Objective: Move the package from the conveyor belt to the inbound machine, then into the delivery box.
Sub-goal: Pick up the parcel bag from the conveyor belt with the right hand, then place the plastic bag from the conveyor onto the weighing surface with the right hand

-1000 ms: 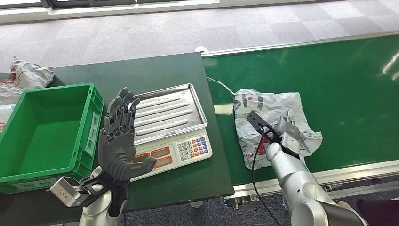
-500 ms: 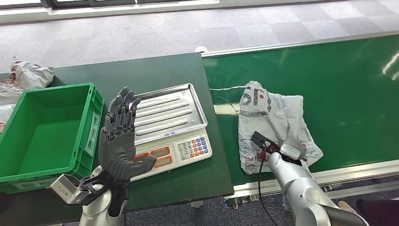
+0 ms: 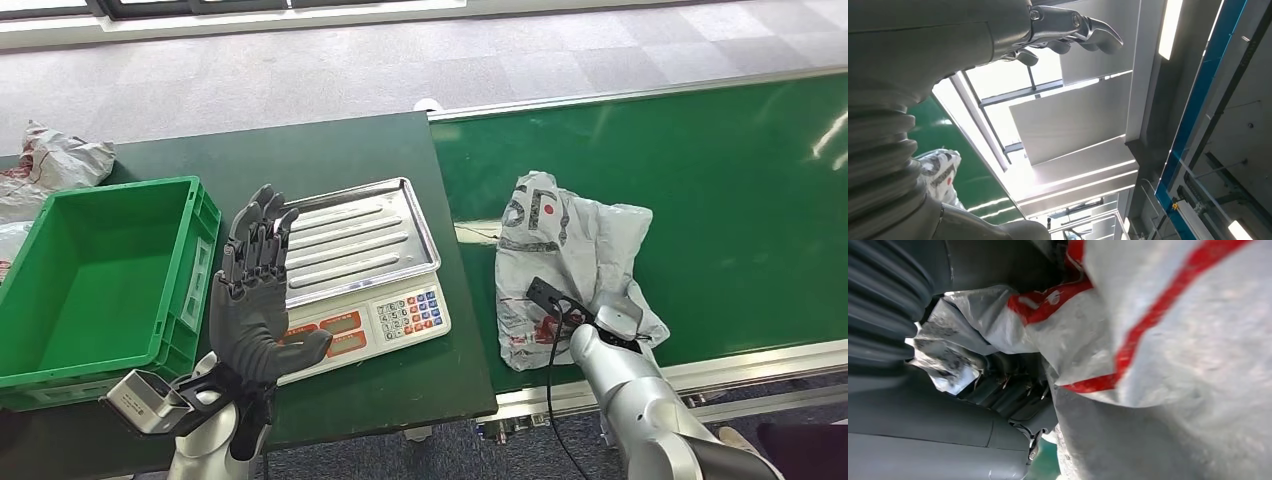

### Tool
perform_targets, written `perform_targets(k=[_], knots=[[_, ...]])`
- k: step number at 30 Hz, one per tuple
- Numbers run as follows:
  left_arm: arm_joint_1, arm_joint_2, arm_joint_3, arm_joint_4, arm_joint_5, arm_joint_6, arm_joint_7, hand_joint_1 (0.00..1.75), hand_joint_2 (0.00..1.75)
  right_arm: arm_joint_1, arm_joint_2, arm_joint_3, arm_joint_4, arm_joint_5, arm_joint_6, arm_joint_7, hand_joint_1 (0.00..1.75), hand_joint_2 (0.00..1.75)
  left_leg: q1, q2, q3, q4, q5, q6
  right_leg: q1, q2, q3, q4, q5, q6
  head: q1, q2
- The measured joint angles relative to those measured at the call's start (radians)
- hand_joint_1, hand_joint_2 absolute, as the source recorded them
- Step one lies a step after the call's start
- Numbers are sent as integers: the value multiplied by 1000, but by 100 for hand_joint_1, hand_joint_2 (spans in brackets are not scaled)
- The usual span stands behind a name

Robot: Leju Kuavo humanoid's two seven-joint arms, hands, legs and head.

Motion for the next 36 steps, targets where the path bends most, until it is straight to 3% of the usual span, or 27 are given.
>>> perform_targets(k=[7, 11, 13, 15, 18, 23, 33, 36], knots=[[-1, 0, 0, 8, -1, 5, -4, 0, 175, 0, 9, 0, 0, -7, -7, -70, 175, 175, 0, 0, 0, 0, 0, 0, 0, 0, 0, 0, 0, 0, 0, 0], [-1, 1, 1, 12, -14, 35, -21, 0, 175, 1, 36, 6, -32, -41, -139, -287, 175, 175, 0, 3, -1, 0, 0, 0, 0, 1, -1, 1, 1, -1, 0, 0], [0, 2, 5, 11, -18, 52, -26, 0, 175, 9, 70, 22, -111, -64, -239, -342, 175, 175, 0, 4, -1, 0, 1, -1, 0, 2, -1, 1, 1, -1, 0, 0], [3, 2, 10, 7, -18, 64, -28, 0, 175, 41, 106, 60, -260, -92, -305, -330, 175, 175, 1, 2, -1, 0, 1, -1, 1, 1, -2, 1, 1, -1, 0, 0], [5, 2, 15, 1, -16, 71, -28, 0, 175, 122, 144, 162, -582, -121, -328, -260, 175, 175, 1, -1, -2, 0, 2, -1, 1, -1, -2, 1, 0, -1, 0, 0], [4, 2, 15, 2, -12, 84, -28, 0, 175, 217, 158, 280, -927, -130, -355, -216, 175, 175, 0, 1, -2, 0, 0, 0, 1, 0, -2, 0, 0, -1, 0, 0], [2, 2, 14, 14, -8, 85, -28, 0, 175, 295, 163, 330, -1138, -125, -395, -208, 175, 175, 0, 1, -2, 0, 0, 0, 0, 0, -2, 0, 0, 0, 0, 0], [1, 1, 13, 21, -2, 84, -28, 0, 175, 292, 170, 339, -1144, -187, -401, -267, 175, 175, 0, 1, -3, 0, 0, 0, 0, 1, -2, 0, 0, 0, 0, 0]])
